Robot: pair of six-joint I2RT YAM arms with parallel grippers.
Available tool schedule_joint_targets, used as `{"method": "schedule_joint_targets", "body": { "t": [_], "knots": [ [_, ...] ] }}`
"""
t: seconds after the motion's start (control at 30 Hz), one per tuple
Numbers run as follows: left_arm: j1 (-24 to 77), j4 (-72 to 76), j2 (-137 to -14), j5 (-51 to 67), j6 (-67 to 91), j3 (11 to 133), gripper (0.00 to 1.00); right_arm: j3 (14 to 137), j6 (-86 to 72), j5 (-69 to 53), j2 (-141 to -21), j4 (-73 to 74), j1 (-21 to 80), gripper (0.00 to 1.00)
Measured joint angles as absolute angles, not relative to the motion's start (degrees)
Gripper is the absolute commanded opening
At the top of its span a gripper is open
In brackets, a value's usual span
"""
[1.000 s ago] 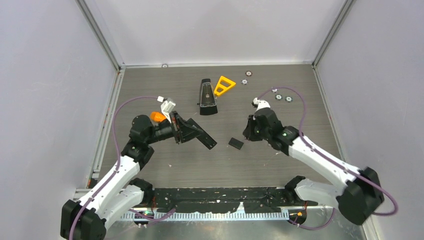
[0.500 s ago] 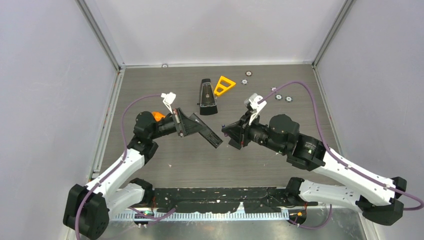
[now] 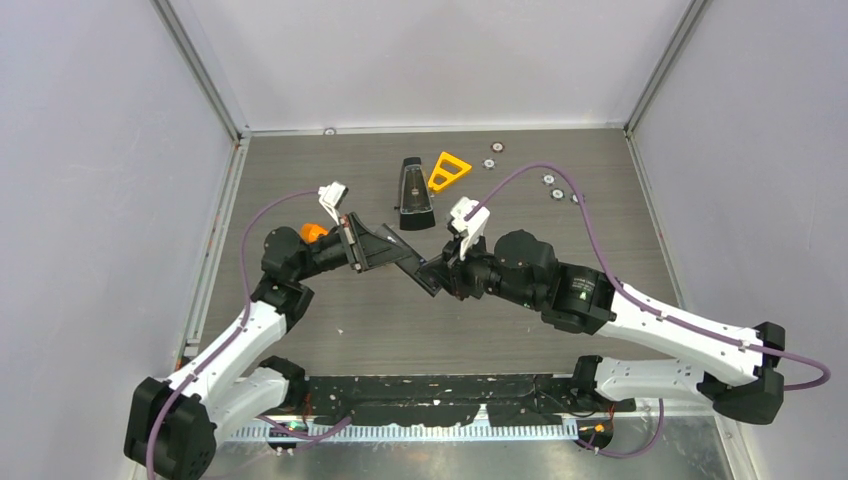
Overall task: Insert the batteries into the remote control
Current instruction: Load the battery into the remote control.
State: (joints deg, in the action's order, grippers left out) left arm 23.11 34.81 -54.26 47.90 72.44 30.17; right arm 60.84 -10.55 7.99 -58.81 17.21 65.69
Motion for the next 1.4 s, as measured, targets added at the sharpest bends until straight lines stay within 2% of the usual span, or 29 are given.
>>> {"method": "schedule_joint_targets", "body": {
  "t": [1.03, 1.4],
  "knots": [
    [23.11, 36.45, -55.86, 47.05, 77.82, 30.2, 0.0, 62.81, -6.48, 10.02, -61.3, 18.48, 67.51, 0.08],
    [23.11, 36.58, -56.38, 47.07, 77.52, 30.17, 0.0, 62.83, -5.87, 9.98, -61.91, 19.18, 67.55, 0.13]
  ]
}}
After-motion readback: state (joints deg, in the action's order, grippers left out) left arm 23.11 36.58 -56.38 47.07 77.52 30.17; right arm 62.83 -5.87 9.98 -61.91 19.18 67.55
